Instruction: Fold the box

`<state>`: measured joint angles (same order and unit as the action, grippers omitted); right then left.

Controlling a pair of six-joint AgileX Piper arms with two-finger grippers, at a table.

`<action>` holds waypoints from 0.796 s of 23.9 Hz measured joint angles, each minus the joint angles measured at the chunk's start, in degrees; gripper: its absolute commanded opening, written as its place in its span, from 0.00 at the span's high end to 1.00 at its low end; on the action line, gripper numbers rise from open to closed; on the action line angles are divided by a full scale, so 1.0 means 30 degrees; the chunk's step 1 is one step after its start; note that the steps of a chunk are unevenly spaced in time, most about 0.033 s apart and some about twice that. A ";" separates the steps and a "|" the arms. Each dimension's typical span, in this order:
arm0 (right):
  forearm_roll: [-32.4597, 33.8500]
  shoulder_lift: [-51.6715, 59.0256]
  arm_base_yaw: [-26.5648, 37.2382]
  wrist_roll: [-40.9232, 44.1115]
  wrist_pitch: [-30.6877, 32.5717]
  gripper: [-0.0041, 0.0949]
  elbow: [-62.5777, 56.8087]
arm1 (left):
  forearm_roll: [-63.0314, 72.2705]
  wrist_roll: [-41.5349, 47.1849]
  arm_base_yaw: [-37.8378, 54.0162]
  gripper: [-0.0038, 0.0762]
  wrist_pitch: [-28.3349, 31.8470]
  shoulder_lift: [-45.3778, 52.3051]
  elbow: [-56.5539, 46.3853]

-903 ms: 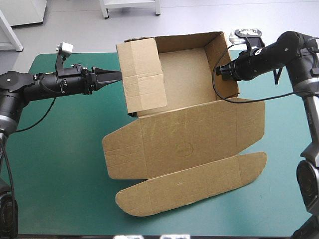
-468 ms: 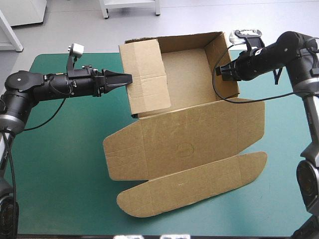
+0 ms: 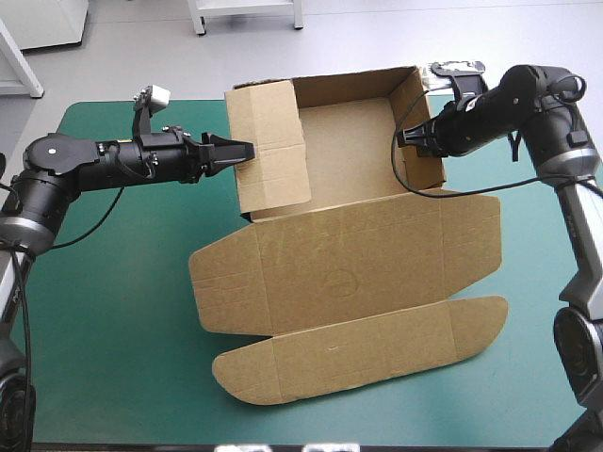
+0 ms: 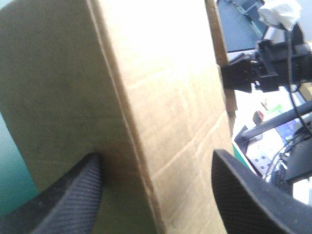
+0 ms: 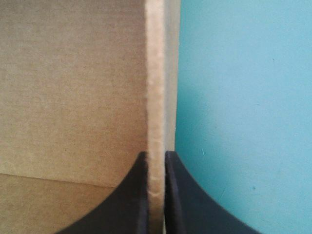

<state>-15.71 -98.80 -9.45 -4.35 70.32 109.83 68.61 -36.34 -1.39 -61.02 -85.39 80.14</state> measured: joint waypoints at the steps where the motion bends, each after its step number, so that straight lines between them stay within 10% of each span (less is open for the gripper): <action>1: 0.0124 0.0000 -0.0222 0.0123 -0.0119 0.96 0.0000 | -0.0336 0.0155 0.0000 0.37 0.0185 0.0000 0.0000; 19: 0.2875 -0.0127 -0.2675 0.2309 -0.0969 0.96 -0.0033 | -1.3267 0.9124 -0.4852 0.44 0.6920 0.0021 0.0000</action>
<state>-7.09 -99.18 -17.48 2.58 67.42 109.73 28.81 -8.97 -15.95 -40.26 -85.32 80.14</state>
